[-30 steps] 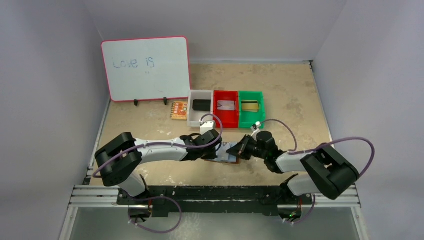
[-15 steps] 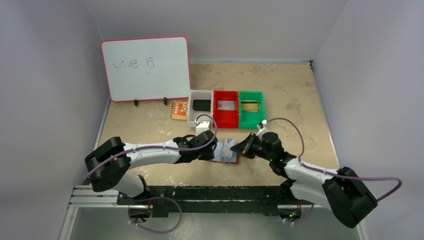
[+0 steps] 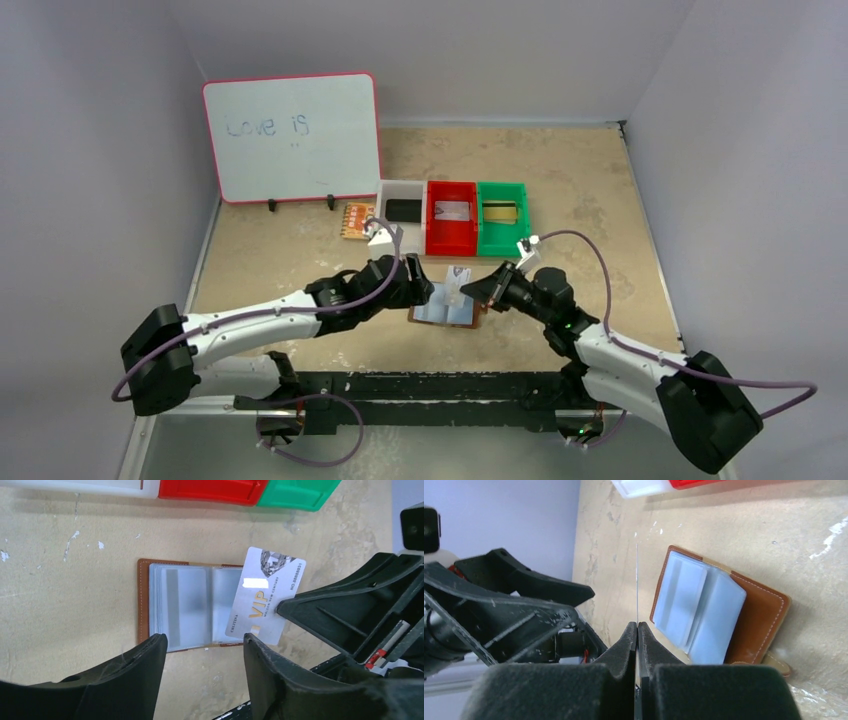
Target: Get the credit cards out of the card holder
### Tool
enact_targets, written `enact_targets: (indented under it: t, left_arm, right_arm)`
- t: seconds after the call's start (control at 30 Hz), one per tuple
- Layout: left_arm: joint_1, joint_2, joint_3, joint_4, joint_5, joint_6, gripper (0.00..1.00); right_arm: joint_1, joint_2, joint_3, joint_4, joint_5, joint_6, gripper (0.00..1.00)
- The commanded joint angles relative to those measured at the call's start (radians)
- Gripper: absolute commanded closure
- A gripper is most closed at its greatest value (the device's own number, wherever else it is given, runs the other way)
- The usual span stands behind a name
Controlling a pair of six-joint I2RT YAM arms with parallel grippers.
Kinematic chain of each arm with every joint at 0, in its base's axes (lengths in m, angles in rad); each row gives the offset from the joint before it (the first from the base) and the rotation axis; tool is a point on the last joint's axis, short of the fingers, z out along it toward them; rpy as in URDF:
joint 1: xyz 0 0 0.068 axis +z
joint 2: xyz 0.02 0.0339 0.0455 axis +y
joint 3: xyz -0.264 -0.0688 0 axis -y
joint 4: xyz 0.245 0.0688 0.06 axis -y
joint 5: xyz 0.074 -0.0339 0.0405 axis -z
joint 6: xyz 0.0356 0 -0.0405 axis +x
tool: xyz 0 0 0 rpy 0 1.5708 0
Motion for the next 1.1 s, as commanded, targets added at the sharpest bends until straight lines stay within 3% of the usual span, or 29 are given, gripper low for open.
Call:
enact_targets:
  t: [0.0, 0.13, 0.4, 0.7, 0.8, 1.07]
  left_arm:
    - [0.106, -0.078, -0.036, 0.059, 0.105, 0.03, 0.41]
    - [0.288, -0.147, -0.115, 0.225, 0.359, 0.027, 0.4]
    - [0.303, -0.113, -0.184, 0.534, 0.636, -0.017, 0.42]
    - [0.303, -0.111, -0.223, 0.631, 0.718, -0.043, 0.48]
    - [0.302, -0.071, -0.226, 0.681, 0.774, -0.056, 0.56]
    - [0.303, -0.074, -0.223, 0.652, 0.753, -0.049, 0.62]
  right_arm:
    - [-0.005, 0.008, -0.004, 0.159, -0.087, -0.068, 1.0]
    - [-0.005, 0.044, 0.011, 0.236, -0.16, -0.083, 1.0]
    - [-0.005, 0.119, 0.045, 0.402, -0.281, -0.065, 1.0]
    - [-0.006, 0.139, 0.043, 0.471, -0.321, -0.04, 1.0]
    - [-0.006, 0.142, 0.044, 0.488, -0.328, -0.031, 1.0]
    - [-0.006, 0.141, 0.052, 0.516, -0.352, -0.022, 1.0]
